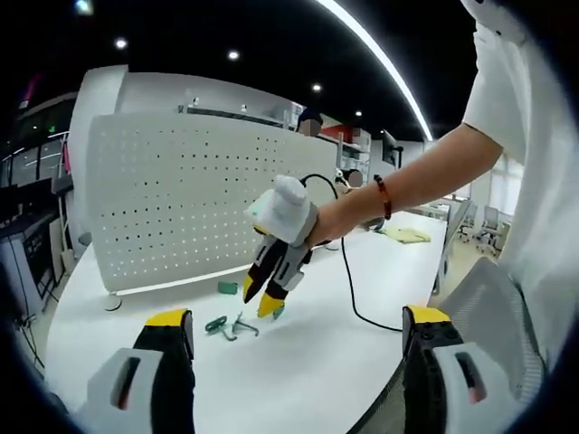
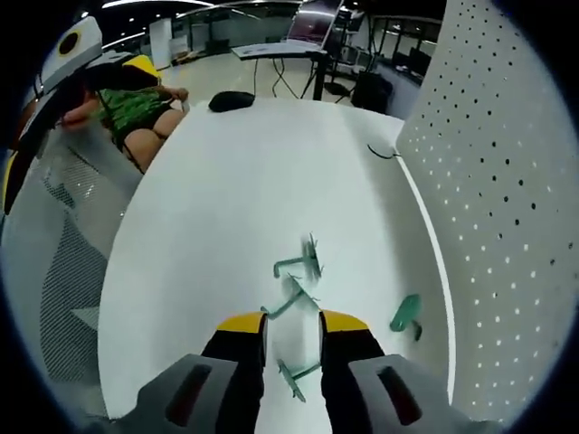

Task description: Insert the hook assembly into the mounting plate slot until the hook locks in place.

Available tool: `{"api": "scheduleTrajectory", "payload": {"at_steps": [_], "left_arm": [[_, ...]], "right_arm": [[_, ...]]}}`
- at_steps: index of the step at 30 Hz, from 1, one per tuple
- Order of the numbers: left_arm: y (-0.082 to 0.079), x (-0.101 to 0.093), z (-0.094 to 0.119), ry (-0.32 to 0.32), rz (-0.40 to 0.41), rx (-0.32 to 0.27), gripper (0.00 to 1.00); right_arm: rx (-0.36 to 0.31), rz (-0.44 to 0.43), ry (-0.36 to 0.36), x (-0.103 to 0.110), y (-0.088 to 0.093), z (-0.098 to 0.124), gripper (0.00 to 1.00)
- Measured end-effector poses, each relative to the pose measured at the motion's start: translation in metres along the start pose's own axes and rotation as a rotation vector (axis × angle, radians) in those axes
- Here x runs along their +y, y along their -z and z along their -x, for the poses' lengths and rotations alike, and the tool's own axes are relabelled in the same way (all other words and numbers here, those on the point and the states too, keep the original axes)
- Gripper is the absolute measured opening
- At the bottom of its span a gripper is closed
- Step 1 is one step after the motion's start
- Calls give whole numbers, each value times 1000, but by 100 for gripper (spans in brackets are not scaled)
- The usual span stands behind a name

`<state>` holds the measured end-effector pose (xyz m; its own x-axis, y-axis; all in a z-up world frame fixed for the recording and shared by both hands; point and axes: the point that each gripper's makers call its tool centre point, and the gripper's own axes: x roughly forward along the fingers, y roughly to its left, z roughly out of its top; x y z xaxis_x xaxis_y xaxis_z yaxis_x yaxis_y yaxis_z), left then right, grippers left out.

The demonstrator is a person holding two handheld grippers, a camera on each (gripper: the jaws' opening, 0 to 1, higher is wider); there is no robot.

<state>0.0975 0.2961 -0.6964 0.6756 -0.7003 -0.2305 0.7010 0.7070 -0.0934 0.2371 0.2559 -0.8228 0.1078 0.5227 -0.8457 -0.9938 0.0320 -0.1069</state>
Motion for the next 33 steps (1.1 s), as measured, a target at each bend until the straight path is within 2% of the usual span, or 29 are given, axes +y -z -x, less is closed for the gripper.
{"api": "scheduleTrajectory", "payload": {"at_steps": [12, 33], "left_arm": [[2, 5, 1, -11, -3, 5, 97], [5, 8, 1, -13, 12, 9, 95]], "right_arm": [[41, 71, -6, -5, 3, -8, 16], [79, 170, -14, -13, -3, -22, 8]]}}
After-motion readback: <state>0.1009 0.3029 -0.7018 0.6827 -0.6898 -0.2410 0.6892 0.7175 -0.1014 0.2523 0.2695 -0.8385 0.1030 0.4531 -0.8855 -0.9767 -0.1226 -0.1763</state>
